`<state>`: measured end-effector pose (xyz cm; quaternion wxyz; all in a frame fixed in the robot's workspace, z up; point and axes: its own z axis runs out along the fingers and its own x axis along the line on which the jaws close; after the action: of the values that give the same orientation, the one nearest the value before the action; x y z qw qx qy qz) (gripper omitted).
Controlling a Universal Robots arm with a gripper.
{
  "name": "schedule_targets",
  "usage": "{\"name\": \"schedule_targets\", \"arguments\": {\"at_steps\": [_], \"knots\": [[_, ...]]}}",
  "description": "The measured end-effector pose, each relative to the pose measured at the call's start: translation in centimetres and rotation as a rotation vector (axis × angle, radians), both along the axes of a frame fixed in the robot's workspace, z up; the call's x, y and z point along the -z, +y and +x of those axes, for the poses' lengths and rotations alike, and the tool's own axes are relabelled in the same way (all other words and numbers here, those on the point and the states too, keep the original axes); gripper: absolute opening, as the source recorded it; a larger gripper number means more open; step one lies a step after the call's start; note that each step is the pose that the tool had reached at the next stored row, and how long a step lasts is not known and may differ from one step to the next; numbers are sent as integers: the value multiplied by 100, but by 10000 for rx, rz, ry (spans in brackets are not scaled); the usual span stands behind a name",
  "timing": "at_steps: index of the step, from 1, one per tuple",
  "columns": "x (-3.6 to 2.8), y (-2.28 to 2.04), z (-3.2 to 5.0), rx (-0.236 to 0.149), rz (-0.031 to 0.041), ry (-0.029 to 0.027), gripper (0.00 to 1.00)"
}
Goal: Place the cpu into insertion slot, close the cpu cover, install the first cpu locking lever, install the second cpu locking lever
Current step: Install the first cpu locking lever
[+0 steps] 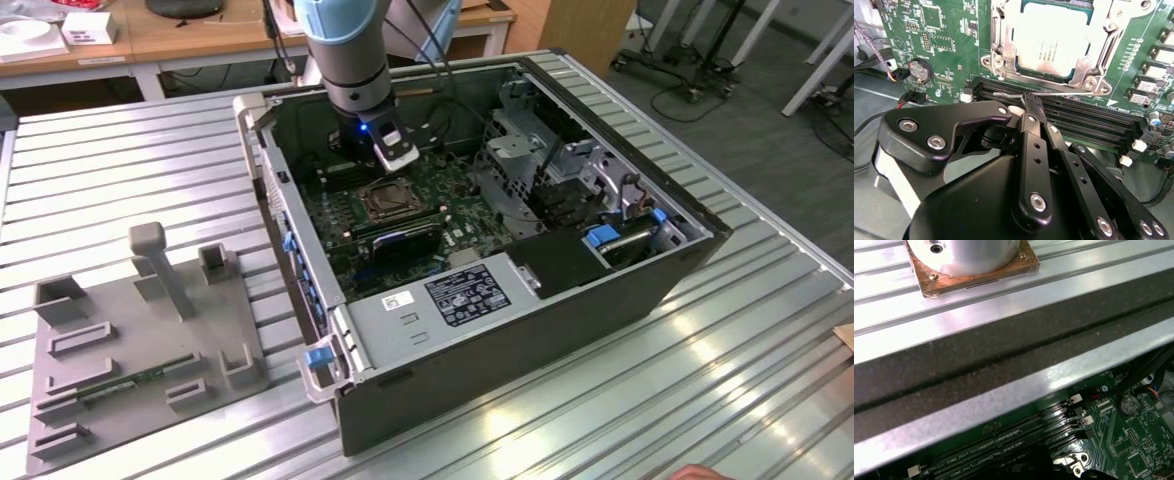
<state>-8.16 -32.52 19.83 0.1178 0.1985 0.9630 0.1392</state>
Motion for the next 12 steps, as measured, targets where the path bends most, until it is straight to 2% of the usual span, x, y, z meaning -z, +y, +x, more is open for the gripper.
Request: {"name": "schedule_targets", "arguments": {"at_steps": [12], "knots": [[62, -1, -1, 0, -4, 3, 10]]}}
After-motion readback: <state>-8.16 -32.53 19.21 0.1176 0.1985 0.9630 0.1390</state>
